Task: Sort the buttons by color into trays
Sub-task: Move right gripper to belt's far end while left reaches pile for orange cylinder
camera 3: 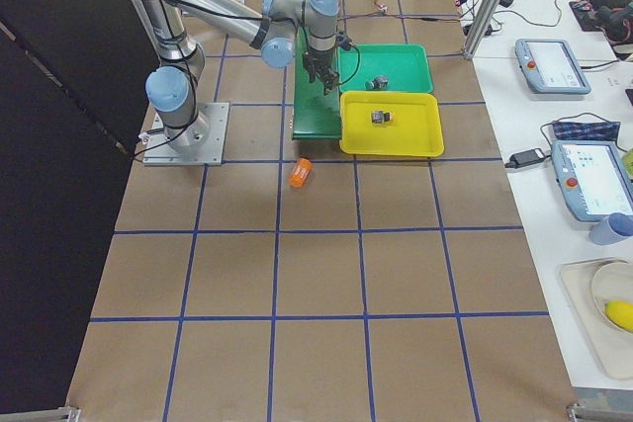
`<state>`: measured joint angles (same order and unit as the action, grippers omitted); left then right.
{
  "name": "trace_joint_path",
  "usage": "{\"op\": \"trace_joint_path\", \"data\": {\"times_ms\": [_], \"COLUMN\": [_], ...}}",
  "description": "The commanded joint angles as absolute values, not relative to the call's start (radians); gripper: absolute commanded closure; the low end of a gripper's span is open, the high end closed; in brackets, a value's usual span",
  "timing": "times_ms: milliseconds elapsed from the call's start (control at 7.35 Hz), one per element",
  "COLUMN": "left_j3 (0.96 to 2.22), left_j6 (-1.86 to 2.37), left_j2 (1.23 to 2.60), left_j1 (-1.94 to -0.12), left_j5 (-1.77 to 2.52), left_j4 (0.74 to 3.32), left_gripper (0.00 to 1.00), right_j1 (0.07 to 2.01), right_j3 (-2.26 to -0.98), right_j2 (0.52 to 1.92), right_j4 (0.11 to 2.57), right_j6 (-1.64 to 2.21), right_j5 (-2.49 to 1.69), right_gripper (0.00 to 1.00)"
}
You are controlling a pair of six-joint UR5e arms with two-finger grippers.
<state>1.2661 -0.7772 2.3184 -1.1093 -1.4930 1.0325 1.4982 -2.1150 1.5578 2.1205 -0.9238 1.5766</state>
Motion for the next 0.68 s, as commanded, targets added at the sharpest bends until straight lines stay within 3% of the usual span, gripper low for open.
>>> {"op": "trace_joint_path", "data": {"times_ms": [0,136,544], "left_j3": [1.290,1.272,1.287], "left_j6": [-0.792,-0.796,-0.799], "left_j2": [2.314,2.295,2.306], "left_j1": [-1.109,-1.091,-1.088], "left_j5": [-1.502,-1.494,-1.486], "left_j4": [1.043,1.152,1.163], "left_gripper": [0.00,0.00,0.00], "right_j1": [1.494,1.496,1.502], "right_j3": [-2.108,-2.114,-2.129], "right_j2": [1.557,1.554,1.549], "right_j4": [2.140,2.233,2.267], "right_j6": [-1.326,-1.521,-1.580], "right_j5": [1.586,1.586,1.580], "right_gripper": [0.26,0.26,0.26]}}
